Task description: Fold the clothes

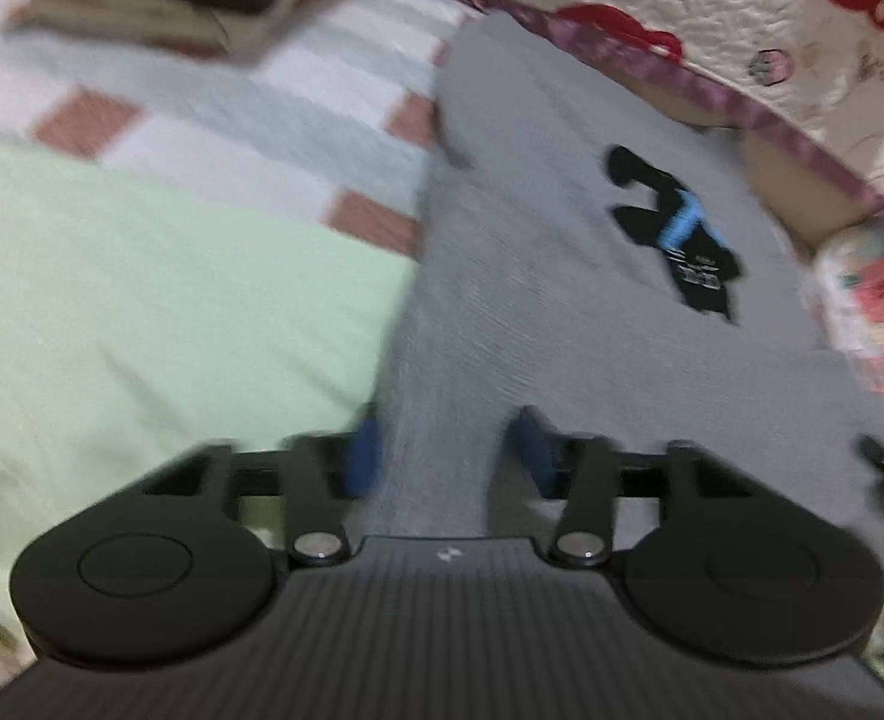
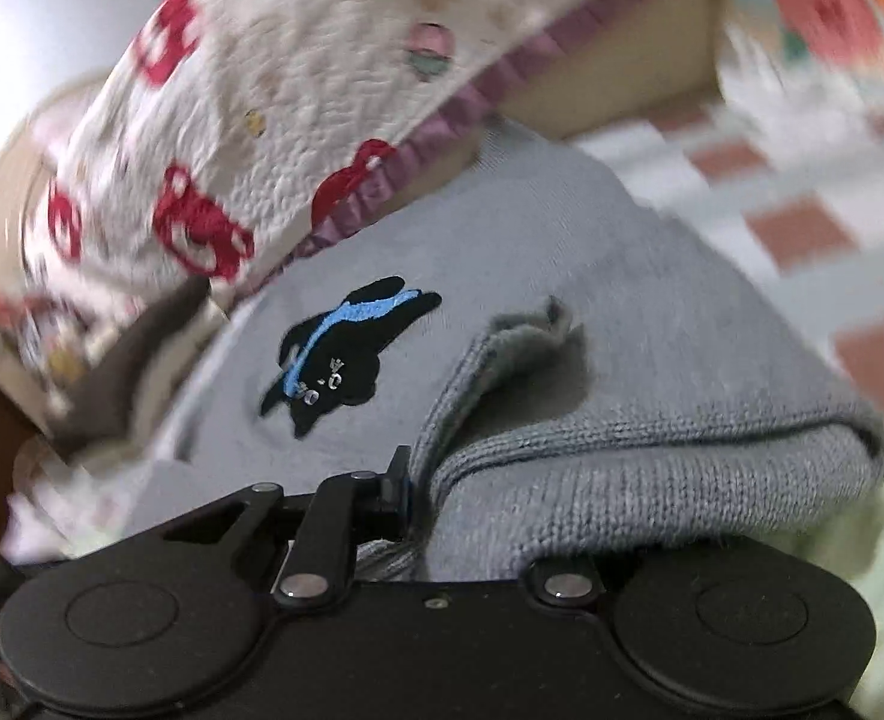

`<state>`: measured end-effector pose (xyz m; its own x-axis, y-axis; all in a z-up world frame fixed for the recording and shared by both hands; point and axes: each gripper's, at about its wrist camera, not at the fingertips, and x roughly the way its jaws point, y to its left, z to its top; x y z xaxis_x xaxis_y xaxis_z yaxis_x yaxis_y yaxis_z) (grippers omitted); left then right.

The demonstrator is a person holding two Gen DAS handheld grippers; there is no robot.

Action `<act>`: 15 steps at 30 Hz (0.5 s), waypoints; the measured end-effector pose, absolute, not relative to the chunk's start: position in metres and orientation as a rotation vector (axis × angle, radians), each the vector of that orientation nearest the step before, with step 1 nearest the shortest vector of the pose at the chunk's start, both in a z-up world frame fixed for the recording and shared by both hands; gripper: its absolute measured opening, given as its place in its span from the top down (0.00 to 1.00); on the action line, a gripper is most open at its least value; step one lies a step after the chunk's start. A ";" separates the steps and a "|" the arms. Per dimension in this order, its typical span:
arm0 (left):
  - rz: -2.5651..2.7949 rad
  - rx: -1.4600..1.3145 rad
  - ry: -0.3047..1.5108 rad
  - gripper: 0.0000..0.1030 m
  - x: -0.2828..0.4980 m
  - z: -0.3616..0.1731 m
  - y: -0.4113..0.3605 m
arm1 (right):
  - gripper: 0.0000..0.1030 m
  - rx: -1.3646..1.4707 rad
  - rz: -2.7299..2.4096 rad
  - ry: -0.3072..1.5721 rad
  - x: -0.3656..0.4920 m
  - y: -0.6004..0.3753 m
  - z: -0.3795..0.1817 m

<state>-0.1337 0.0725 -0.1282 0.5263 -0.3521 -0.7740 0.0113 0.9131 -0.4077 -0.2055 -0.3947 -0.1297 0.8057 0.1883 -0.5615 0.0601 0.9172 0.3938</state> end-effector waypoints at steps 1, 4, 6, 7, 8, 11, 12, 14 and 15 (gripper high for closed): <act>-0.221 -0.322 0.997 0.85 -0.135 -0.124 0.066 | 0.80 0.345 0.065 0.635 -0.205 -0.389 -0.127; -0.202 -0.163 0.954 0.86 -0.140 -0.109 0.043 | 0.80 0.331 0.047 0.650 -0.203 -0.386 -0.129; -0.185 -0.109 0.939 0.84 -0.142 -0.108 0.033 | 0.79 0.389 0.046 0.673 -0.200 -0.393 -0.136; -0.175 -0.104 0.940 0.83 -0.142 -0.110 0.032 | 0.78 0.421 0.052 0.693 -0.200 -0.399 -0.142; -0.163 -0.123 0.949 0.79 -0.140 -0.114 0.034 | 0.75 0.471 0.051 0.710 -0.202 -0.406 -0.148; -0.130 -0.233 0.960 0.62 -0.137 -0.124 0.050 | 0.71 0.617 0.061 0.725 -0.210 -0.421 -0.159; -0.129 -0.270 0.970 0.60 -0.135 -0.128 0.055 | 0.69 0.648 0.069 0.727 -0.212 -0.424 -0.161; -0.159 -0.284 0.980 0.57 -0.132 -0.133 0.059 | 0.63 0.712 0.084 0.731 -0.215 -0.428 -0.166; -0.178 -0.281 0.982 0.55 -0.131 -0.135 0.060 | 0.56 0.732 0.087 0.733 -0.215 -0.428 -0.168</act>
